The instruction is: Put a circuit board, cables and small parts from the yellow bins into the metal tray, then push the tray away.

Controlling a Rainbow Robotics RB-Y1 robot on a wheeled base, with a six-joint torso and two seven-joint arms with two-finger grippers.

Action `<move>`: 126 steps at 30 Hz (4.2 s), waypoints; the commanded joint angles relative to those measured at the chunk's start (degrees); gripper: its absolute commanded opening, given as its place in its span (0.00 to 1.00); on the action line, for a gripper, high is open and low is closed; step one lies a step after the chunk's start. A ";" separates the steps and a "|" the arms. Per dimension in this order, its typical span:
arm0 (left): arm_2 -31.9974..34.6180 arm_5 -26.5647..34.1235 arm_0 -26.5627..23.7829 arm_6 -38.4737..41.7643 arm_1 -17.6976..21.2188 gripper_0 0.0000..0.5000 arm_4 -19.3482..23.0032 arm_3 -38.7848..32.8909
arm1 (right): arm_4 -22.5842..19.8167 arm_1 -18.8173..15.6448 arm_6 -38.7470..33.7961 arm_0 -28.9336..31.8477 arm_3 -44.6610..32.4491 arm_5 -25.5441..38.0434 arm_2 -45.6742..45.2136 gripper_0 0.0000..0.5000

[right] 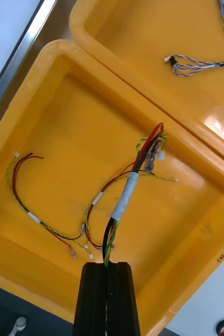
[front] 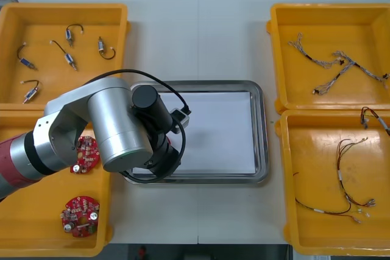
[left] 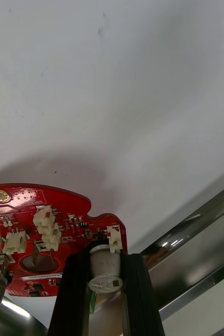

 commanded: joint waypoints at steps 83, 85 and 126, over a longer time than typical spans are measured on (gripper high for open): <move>51.68 4.21 -3.25 5.84 8.54 1.00 -8.27 26.25 | 32.17 21.55 23.14 -41.65 32.37 -20.11 76.60 0.00; 52.03 2.54 -3.25 6.37 7.84 1.00 -8.98 27.57 | 33.13 21.81 23.22 -41.91 33.16 -20.73 77.39 0.00; 46.94 -28.13 -2.72 14.89 1.95 1.00 -16.01 50.25 | 33.57 24.98 23.31 -42.79 23.05 -1.04 70.10 1.00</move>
